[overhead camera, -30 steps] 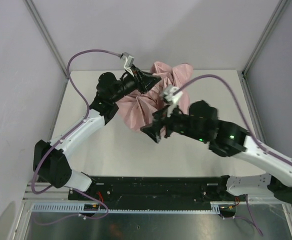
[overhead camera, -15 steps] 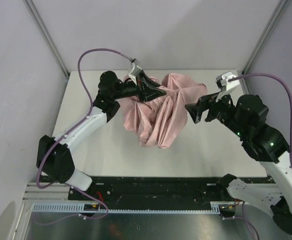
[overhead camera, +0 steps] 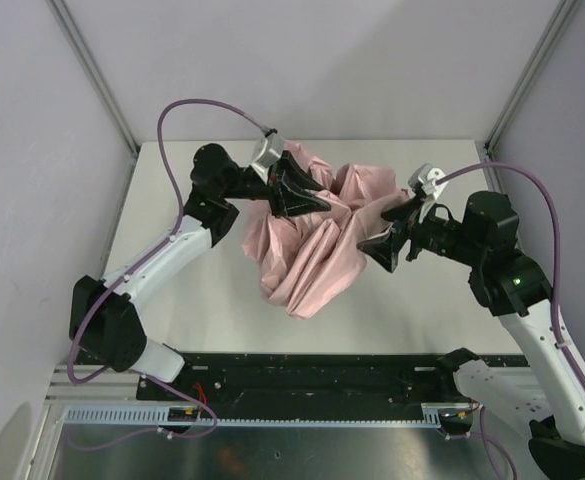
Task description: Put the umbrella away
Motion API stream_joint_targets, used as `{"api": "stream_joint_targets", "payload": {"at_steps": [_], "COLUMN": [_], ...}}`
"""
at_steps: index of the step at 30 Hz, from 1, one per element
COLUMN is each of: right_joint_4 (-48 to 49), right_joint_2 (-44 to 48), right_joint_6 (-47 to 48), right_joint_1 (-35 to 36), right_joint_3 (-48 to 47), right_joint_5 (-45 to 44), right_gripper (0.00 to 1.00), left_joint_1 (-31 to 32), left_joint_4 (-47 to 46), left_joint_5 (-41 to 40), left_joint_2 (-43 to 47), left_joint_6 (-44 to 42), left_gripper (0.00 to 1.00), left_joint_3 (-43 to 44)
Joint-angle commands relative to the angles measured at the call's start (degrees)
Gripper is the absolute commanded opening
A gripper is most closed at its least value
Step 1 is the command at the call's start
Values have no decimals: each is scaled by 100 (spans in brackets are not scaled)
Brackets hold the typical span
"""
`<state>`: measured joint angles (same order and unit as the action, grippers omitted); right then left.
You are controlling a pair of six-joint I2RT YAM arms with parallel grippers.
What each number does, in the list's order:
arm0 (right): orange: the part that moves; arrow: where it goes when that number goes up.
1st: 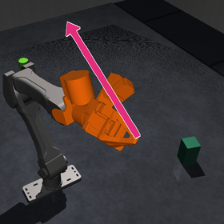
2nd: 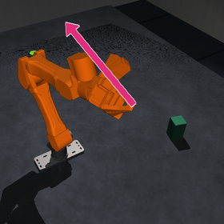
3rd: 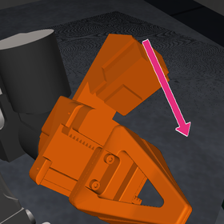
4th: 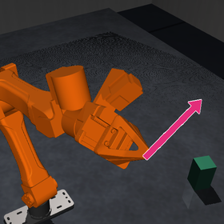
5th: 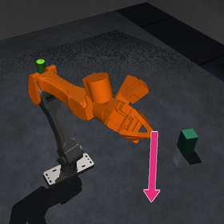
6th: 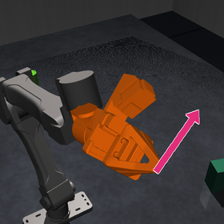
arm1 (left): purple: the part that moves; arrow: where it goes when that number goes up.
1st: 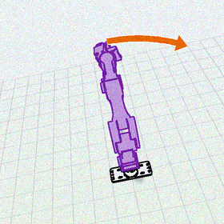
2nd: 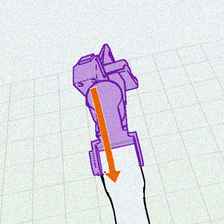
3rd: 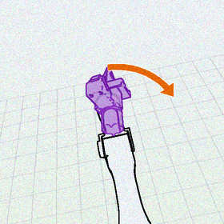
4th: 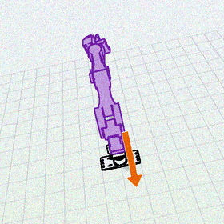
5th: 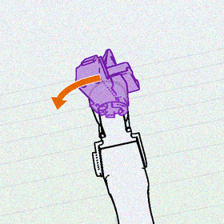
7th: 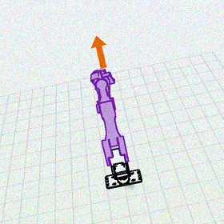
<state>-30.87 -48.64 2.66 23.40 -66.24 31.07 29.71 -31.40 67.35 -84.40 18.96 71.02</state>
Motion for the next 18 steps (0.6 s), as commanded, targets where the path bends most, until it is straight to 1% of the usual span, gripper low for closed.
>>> {"api": "stream_joint_targets", "payload": {"at_steps": [1,5,8,18], "right_joint_4": [924,1377,1768,2358], "right_joint_2": [-132,-415,-690,-1296], "right_joint_6": [-17,94,99,151], "right_joint_1": [419,1126,1500,1953], "right_joint_3": [177,239,247,246], "right_joint_5": [450,-360,-790,-1754], "right_gripper": [98,99,99,99], "left_joint_1": [111,199,294,543], "left_joint_4": [-441,-458,-467,-517], "left_joint_5": [266,350,433,430], "left_joint_2": [322,317,304,249], "left_joint_6": [-100,-92,-108,-66], "left_gripper": [0,0,0,0], "left_joint_3": [162,200,227,367]}}
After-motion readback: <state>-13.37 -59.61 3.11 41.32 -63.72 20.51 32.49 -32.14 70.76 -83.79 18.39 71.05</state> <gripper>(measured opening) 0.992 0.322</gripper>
